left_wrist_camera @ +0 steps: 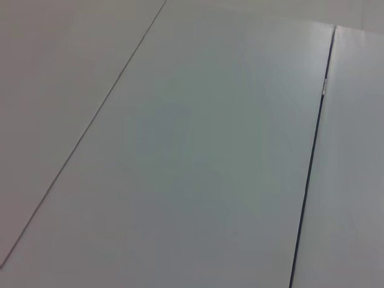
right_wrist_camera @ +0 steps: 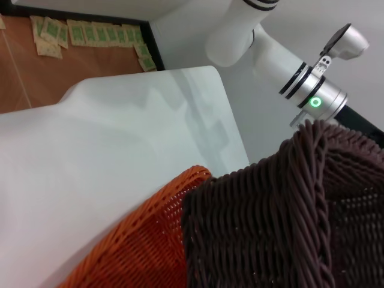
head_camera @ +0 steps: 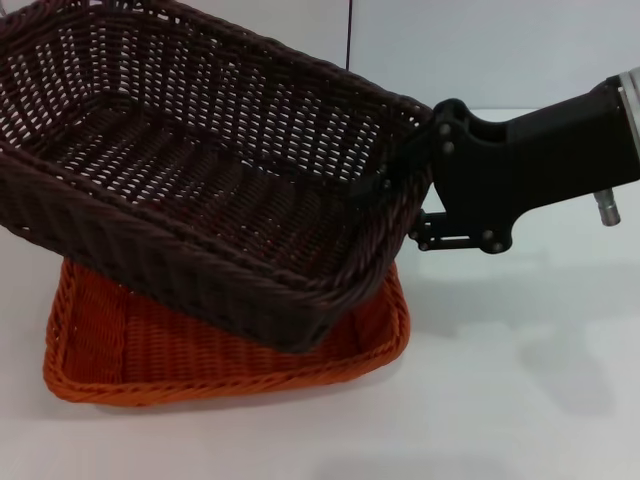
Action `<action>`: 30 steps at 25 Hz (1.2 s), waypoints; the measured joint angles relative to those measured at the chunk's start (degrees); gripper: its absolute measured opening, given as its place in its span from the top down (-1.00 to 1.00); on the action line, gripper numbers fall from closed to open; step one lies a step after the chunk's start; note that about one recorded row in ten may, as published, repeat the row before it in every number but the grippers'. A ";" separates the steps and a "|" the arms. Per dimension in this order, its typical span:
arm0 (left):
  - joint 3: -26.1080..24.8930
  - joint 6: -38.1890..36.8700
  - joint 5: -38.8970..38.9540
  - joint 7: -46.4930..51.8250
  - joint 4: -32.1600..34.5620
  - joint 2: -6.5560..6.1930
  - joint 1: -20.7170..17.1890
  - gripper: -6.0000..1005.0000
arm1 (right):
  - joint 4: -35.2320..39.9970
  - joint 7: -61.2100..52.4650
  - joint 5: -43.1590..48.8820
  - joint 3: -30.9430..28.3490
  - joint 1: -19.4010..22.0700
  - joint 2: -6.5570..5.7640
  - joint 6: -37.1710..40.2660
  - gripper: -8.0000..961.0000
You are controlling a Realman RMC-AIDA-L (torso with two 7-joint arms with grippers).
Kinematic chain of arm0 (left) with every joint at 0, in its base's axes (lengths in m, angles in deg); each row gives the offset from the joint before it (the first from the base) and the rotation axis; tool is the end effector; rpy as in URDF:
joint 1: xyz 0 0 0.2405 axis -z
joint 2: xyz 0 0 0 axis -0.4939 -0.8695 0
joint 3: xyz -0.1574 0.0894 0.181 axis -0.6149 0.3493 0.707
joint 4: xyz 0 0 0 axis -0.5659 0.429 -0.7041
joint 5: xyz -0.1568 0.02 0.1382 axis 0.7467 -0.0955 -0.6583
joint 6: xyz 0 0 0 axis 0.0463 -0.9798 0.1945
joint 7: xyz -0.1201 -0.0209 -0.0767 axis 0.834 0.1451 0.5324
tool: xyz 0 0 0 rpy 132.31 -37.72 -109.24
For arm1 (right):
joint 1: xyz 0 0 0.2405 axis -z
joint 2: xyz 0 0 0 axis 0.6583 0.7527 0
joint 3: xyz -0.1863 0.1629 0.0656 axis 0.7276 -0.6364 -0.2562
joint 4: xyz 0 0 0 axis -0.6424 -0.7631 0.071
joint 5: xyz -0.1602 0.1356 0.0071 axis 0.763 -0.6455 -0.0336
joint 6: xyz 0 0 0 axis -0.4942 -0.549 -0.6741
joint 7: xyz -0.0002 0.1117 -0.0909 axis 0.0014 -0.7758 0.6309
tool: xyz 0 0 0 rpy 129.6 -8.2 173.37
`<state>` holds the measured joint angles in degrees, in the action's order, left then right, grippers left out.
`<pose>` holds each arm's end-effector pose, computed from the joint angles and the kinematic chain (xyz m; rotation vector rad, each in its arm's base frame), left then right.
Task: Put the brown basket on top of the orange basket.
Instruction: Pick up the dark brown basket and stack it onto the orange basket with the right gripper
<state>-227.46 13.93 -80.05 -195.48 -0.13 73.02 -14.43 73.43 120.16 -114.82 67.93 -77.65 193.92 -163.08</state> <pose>-0.3671 0.2674 0.1395 -1.0506 -0.4094 -1.1723 0.0812 0.3295 0.0524 -2.3712 -1.7287 0.2044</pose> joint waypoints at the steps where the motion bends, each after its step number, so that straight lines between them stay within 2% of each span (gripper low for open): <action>1: 0.00 0.00 0.00 0.00 0.00 0.00 0.00 -0.03 | -0.25 0.12 0.15 0.02 0.02 0.00 0.04 0.36; 11: -0.49 -2.45 0.08 -0.04 -1.27 -0.07 1.01 -0.03 | -3.27 7.27 3.14 -0.29 -0.13 -0.46 -0.38 0.35; 18: -0.78 -2.97 0.12 -0.43 -0.77 0.21 3.11 -0.03 | -7.04 13.39 4.95 -1.57 -0.91 -1.73 0.48 0.36; 30: -0.90 -3.14 0.17 -0.48 -0.32 0.28 3.13 -0.03 | -8.13 14.95 5.23 -2.19 -1.53 -2.49 0.38 0.36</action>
<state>-228.36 10.79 -79.88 -195.97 -0.45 73.30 -11.30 65.31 135.12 -109.59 65.75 -79.17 191.43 -162.70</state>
